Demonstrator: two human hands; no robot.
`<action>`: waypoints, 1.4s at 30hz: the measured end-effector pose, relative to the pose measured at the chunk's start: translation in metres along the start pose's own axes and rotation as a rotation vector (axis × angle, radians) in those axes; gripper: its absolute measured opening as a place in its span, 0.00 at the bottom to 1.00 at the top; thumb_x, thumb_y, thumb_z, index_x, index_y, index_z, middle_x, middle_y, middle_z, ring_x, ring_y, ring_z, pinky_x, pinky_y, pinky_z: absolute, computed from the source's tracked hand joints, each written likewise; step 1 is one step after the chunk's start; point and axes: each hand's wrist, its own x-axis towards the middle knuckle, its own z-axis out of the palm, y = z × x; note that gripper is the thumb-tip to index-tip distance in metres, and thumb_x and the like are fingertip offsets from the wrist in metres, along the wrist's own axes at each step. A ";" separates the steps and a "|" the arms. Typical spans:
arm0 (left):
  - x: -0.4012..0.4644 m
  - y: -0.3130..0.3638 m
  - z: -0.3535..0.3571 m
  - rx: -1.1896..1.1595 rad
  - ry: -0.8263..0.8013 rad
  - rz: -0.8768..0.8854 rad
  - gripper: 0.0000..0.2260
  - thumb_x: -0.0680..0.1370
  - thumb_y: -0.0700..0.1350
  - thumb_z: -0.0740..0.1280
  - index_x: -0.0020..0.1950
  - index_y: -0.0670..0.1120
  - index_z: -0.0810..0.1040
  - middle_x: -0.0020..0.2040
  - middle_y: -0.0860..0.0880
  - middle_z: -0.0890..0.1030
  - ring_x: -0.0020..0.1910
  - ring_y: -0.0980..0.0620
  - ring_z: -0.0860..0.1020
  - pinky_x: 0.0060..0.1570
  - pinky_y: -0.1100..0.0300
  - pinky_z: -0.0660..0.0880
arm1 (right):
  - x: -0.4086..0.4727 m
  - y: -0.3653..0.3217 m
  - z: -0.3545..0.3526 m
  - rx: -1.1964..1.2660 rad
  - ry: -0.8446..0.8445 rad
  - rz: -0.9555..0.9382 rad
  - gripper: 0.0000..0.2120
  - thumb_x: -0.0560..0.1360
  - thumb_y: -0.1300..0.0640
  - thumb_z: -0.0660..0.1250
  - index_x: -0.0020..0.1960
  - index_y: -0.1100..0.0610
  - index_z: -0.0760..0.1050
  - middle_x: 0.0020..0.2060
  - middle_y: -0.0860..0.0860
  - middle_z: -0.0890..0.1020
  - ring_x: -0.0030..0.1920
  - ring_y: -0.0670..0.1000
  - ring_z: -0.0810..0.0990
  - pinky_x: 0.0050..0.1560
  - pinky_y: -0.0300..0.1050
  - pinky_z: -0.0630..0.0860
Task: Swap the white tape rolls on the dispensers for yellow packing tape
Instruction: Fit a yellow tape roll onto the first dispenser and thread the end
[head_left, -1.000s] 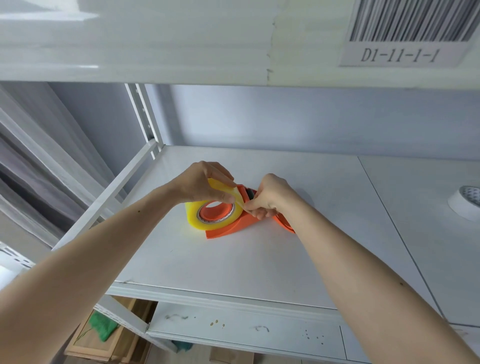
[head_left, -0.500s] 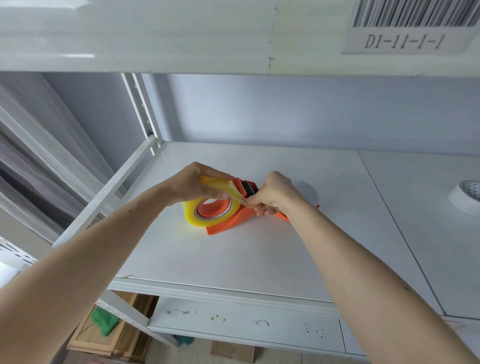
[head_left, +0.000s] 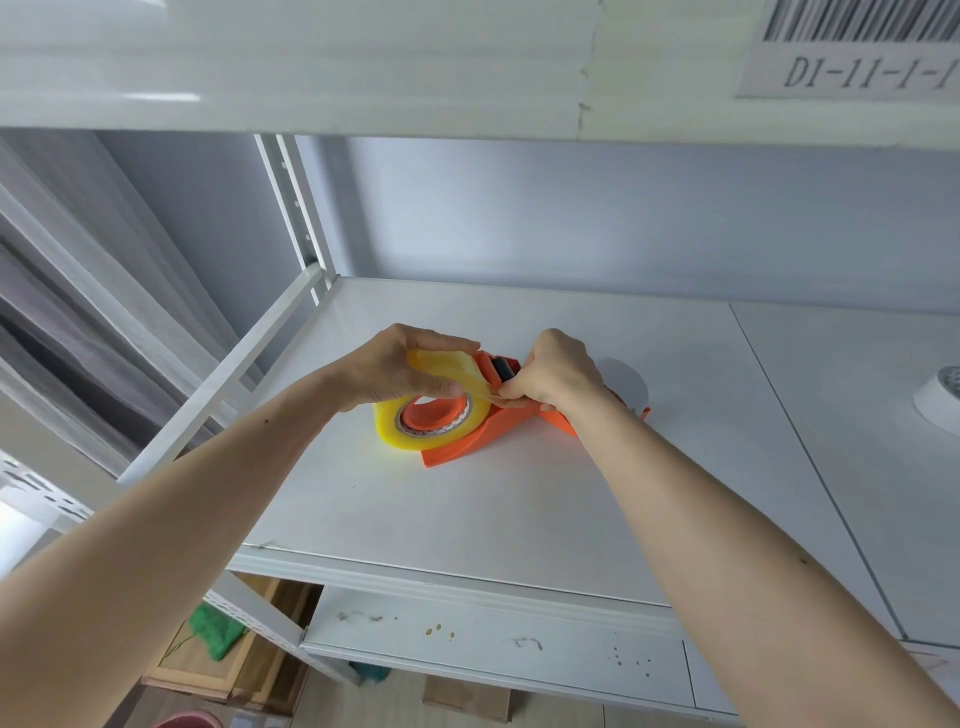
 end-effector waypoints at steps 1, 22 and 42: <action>-0.001 0.000 -0.001 -0.001 -0.002 -0.004 0.23 0.70 0.47 0.79 0.63 0.60 0.81 0.56 0.60 0.83 0.52 0.64 0.80 0.48 0.74 0.75 | 0.001 0.000 -0.001 0.026 0.003 0.006 0.15 0.63 0.55 0.79 0.39 0.61 0.76 0.30 0.54 0.79 0.30 0.56 0.79 0.36 0.45 0.78; 0.011 0.012 -0.002 0.312 -0.119 0.047 0.20 0.74 0.50 0.75 0.64 0.65 0.78 0.57 0.53 0.74 0.57 0.55 0.75 0.58 0.60 0.72 | 0.014 -0.005 0.003 -0.009 0.010 -0.017 0.13 0.68 0.56 0.77 0.46 0.63 0.79 0.39 0.57 0.84 0.33 0.56 0.86 0.42 0.49 0.85; 0.018 0.013 0.008 0.266 -0.007 0.024 0.05 0.76 0.49 0.72 0.46 0.55 0.89 0.52 0.59 0.85 0.53 0.60 0.81 0.61 0.54 0.77 | 0.003 0.002 0.008 0.077 -0.089 -0.096 0.10 0.71 0.60 0.75 0.46 0.67 0.81 0.42 0.59 0.84 0.41 0.55 0.79 0.32 0.39 0.69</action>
